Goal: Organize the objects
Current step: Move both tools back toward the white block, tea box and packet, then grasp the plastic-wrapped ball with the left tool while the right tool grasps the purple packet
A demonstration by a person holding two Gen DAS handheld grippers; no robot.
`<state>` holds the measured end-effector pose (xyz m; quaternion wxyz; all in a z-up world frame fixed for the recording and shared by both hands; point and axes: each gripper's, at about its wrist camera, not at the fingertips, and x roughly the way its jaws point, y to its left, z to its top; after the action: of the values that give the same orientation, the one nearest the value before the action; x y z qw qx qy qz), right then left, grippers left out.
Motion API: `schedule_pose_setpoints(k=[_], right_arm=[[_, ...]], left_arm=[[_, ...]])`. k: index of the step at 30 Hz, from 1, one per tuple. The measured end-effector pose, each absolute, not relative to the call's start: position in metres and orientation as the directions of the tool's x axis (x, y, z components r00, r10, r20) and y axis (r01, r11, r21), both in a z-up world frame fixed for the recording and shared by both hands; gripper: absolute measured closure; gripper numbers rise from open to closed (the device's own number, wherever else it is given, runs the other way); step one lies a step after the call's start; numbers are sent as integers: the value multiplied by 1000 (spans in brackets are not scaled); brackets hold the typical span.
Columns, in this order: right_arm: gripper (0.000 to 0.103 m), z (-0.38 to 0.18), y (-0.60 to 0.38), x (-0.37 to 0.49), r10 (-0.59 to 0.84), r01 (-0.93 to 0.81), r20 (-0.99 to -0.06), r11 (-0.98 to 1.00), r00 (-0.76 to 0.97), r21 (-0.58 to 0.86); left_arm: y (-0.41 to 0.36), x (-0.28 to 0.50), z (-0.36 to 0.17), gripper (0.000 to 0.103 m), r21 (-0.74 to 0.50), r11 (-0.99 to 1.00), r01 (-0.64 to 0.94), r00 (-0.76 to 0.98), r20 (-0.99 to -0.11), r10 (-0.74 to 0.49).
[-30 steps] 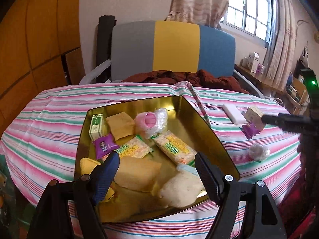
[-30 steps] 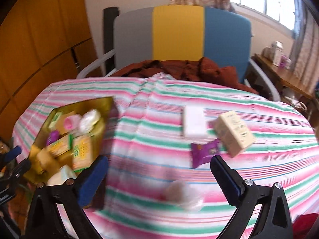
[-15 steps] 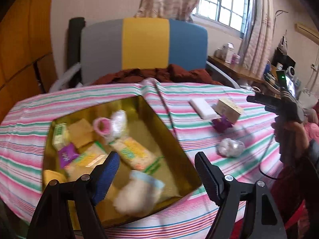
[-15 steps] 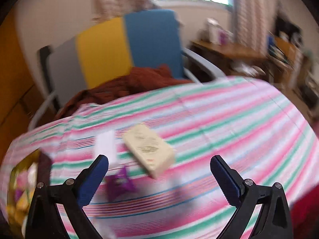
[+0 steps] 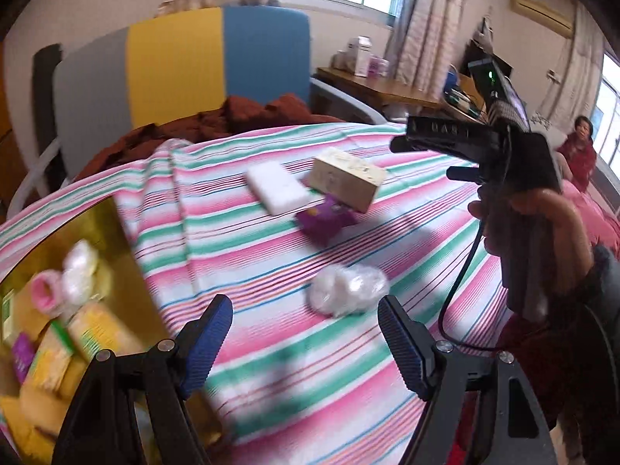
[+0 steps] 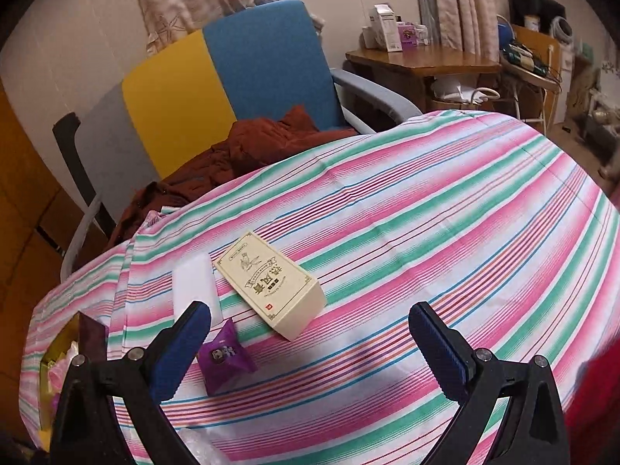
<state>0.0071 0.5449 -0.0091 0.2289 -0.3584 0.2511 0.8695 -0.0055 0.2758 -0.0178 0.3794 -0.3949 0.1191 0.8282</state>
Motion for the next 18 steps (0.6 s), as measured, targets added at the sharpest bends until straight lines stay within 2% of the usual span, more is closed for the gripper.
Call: schedule_pose_setpoints(k=[7,18], right_arm=[[0,-12,563,17,195,-613,-734,-706,-650,355],[0,-10,555,11,183,-575,-727,-747,-662,336]], left_arm=[[317,-16,-47,24,-121,-642,-757,-331,-777,536],[354,-33,-90,24,-140,-632,-763,-288,-800,526]])
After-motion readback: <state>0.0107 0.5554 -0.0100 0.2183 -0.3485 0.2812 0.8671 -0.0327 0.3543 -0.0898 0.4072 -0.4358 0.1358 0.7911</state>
